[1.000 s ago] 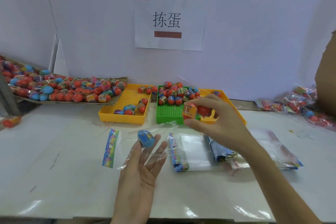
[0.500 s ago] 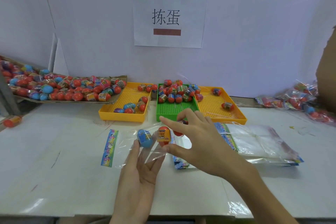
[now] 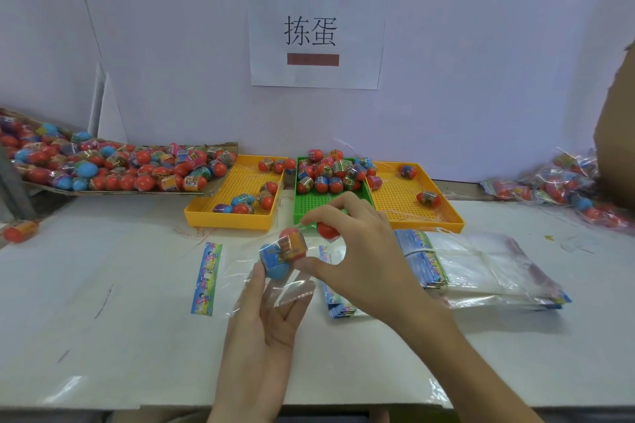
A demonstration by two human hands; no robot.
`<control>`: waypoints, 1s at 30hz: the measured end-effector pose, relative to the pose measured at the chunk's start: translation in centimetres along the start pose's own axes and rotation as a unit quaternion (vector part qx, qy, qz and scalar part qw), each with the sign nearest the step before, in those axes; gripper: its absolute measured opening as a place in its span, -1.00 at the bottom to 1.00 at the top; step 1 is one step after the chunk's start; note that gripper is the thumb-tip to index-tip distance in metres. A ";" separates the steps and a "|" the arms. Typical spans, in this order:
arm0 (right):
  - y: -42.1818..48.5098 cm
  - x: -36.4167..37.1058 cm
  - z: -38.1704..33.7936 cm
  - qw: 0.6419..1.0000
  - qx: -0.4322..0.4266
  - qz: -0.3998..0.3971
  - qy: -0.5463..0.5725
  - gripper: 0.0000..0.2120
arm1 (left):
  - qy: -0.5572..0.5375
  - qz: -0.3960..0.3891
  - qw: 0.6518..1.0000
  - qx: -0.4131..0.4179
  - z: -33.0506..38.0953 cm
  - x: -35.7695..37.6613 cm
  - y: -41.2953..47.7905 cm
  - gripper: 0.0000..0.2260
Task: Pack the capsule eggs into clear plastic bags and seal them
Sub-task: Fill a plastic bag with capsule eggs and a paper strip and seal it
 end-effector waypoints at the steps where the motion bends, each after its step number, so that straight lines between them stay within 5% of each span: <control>1: 0.0 0.2 0.0 1.000 0.001 -0.001 0.001 -0.57 | 0.002 -0.001 1.000 0.000 0.0 0.0 0.0 -0.66; 10: -0.6 -0.3 0.4 0.992 -0.026 -0.073 0.102 -0.51 | -0.018 -0.002 1.000 -0.008 0.1 -0.2 -0.1 -0.65; 18: -3.8 -2.3 0.6 0.963 0.006 0.038 0.266 -0.77 | -0.011 0.018 1.000 0.004 0.3 -0.1 0.0 -0.70; 25: -4.5 -0.5 0.0 0.935 0.040 0.074 0.344 -0.71 | 0.004 0.019 1.000 0.009 0.4 -0.3 0.2 -0.71; 30: -4.4 -0.5 0.4 0.958 0.069 0.064 0.270 -0.77 | 0.004 0.010 1.000 0.013 0.3 -0.3 0.2 -0.69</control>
Point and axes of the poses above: each hand's wrist, its own y-axis towards the middle knuckle, its own x-axis out of the palm, z = x × y, the point moved 6 cm from there along y, towards the middle knuckle, and after that the axes turned 11 degrees about -z, right-handed, at the moved point
